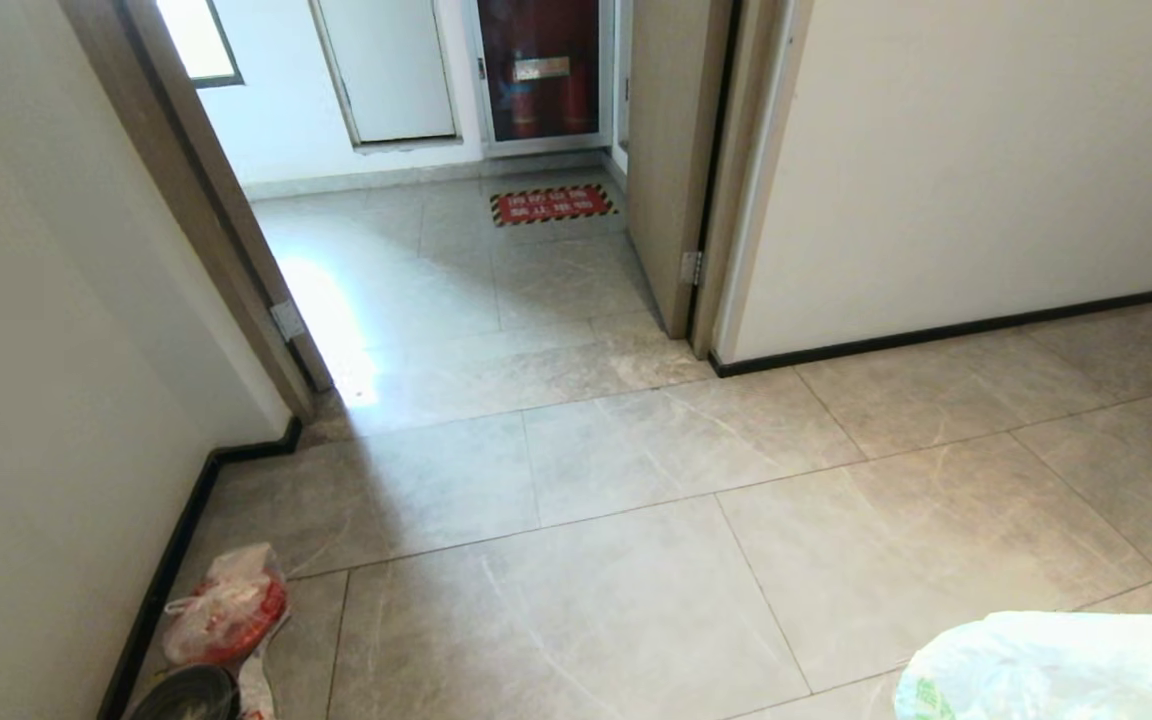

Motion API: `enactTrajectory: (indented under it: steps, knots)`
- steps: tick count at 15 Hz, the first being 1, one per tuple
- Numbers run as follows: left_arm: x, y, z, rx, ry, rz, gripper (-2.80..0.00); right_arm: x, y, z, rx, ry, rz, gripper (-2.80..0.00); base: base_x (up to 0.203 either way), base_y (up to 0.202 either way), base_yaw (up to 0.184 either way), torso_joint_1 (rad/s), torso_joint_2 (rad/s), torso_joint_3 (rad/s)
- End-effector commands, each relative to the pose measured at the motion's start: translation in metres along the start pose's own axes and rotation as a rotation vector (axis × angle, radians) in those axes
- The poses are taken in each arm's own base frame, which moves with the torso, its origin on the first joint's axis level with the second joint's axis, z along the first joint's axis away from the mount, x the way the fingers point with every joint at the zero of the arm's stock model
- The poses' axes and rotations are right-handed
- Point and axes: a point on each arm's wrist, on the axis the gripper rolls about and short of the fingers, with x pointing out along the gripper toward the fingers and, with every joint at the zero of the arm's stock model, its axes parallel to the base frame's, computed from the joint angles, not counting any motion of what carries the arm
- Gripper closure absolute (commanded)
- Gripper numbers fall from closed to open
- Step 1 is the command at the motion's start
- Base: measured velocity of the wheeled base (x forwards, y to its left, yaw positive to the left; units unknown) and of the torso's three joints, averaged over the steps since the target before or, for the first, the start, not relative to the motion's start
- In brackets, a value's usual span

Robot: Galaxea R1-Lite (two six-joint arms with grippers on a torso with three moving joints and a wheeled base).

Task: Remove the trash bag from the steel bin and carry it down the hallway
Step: Put the trash bag at the door

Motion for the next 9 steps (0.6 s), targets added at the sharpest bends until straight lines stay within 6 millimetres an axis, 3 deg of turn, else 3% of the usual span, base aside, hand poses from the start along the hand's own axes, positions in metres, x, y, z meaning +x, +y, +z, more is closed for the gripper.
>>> enactTrajectory:
  steps: [1, 9]
  knots:
    - [0.0, 0.0, -0.0001, -0.002, 0.001, 0.0, 0.0, 0.0001, 0.0, 0.0, -0.001, 0.001, 0.0, 0.0, 0.158, 0.0, 0.0, 0.002, 0.0, 0.0]
    - [0.0, 0.0, -0.0001, 0.0, 0.001, 0.002, 0.0, 0.0001, 0.0001, 0.0, -0.001, 0.002, 0.005, 0.0, 0.008, 0.0, 0.0, 0.0, 0.0, 0.0]
